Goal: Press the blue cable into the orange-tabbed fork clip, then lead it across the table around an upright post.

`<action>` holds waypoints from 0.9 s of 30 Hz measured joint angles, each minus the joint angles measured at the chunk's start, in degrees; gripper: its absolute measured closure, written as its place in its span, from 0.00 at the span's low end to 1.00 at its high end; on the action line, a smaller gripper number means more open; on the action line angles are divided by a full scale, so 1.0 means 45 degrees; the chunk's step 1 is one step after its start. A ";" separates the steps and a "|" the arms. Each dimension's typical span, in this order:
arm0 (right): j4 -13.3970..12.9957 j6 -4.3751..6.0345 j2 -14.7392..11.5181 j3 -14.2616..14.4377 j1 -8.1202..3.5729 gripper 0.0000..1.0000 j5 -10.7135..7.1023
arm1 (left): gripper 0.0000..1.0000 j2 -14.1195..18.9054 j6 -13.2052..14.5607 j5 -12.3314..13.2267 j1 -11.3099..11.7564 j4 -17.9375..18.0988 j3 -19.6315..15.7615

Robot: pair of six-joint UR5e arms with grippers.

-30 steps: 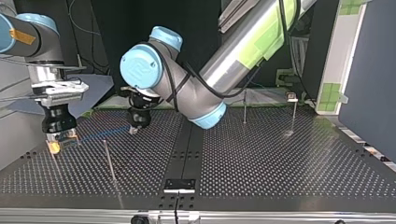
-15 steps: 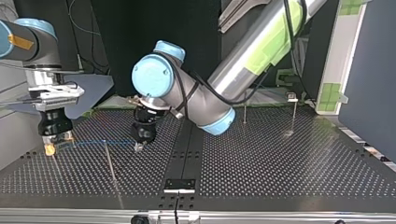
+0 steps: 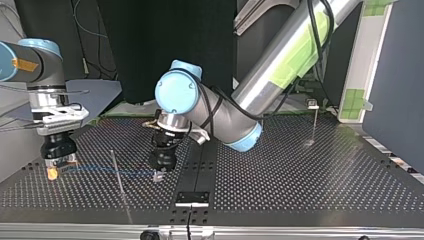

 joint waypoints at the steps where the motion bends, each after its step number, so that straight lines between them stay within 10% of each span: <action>1: 0.0001 0.0041 0.0015 -0.0062 -0.0003 1.00 0.0002 | 1.00 -0.0033 0.0034 0.0027 0.0042 0.0154 0.0000; 27: -0.0059 0.0175 0.1321 -0.0418 -0.0377 1.00 0.0043 | 1.00 -0.0757 0.0033 0.1576 0.0638 0.2128 -0.0002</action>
